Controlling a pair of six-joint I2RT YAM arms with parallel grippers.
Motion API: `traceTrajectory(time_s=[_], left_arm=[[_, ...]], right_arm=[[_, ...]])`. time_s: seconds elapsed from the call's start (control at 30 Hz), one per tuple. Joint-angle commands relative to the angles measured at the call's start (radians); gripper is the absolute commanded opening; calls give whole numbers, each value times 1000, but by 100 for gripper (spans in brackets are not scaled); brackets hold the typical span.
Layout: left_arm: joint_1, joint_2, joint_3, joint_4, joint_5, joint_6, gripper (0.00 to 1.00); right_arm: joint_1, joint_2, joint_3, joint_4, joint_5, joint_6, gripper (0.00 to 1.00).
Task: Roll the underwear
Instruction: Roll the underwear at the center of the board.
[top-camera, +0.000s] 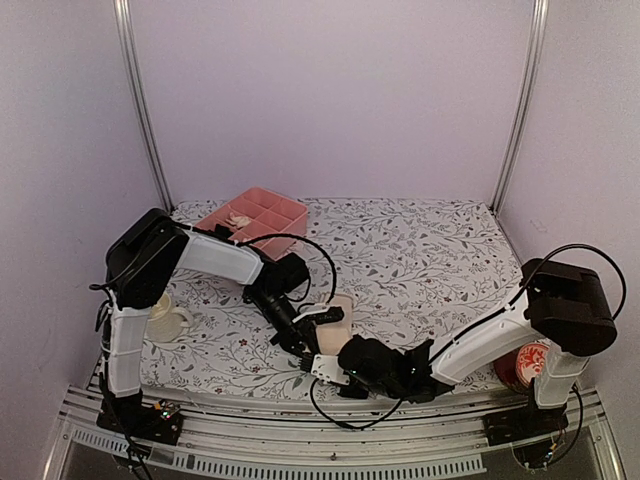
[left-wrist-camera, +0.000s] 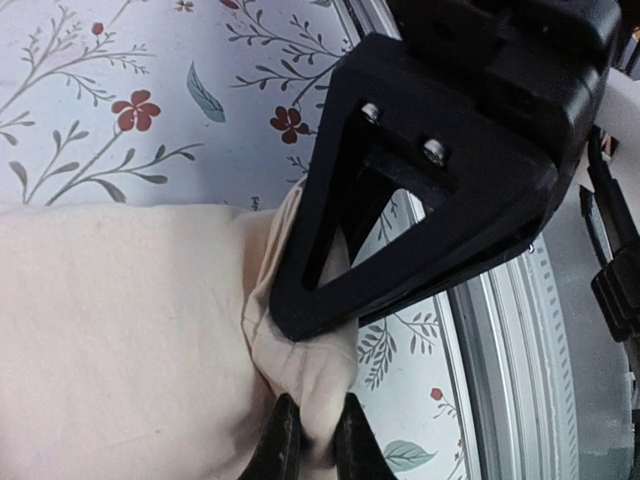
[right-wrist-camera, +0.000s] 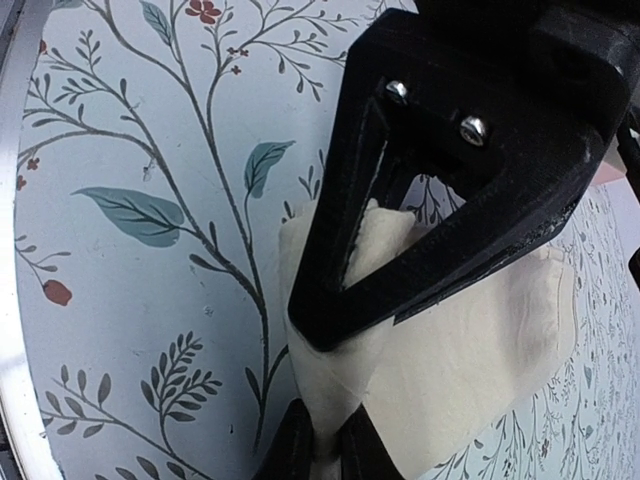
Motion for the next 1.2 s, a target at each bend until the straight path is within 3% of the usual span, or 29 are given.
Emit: traceTrajectory(time_s=[0.0,0.17,0.47,0.6,0.87,1.03,1.17], left_arm=[[14,23,-1,-33,-23,-4,5],[16,-3,-17,-33,-28,7,20],[38,-174,-120,75,-80,-7,69],[40,-313,-203,182,-133,-18,86],[23,-568,-494,563,-271,13,88],[-69,-676,-681,832,-487,81,86],[-158,-682,-754,935,-629,126,85]], right_arm=[[-9,6,9,-24,-46,26,7],[-30,-16,10,-46,-115,51,3],[-90,-24,26,-110,-290,107,3],[-132,-22,37,-147,-399,136,3],[-228,-3,88,-237,-649,186,3],[-289,51,164,-328,-789,211,3],[-320,100,208,-387,-864,223,3]])
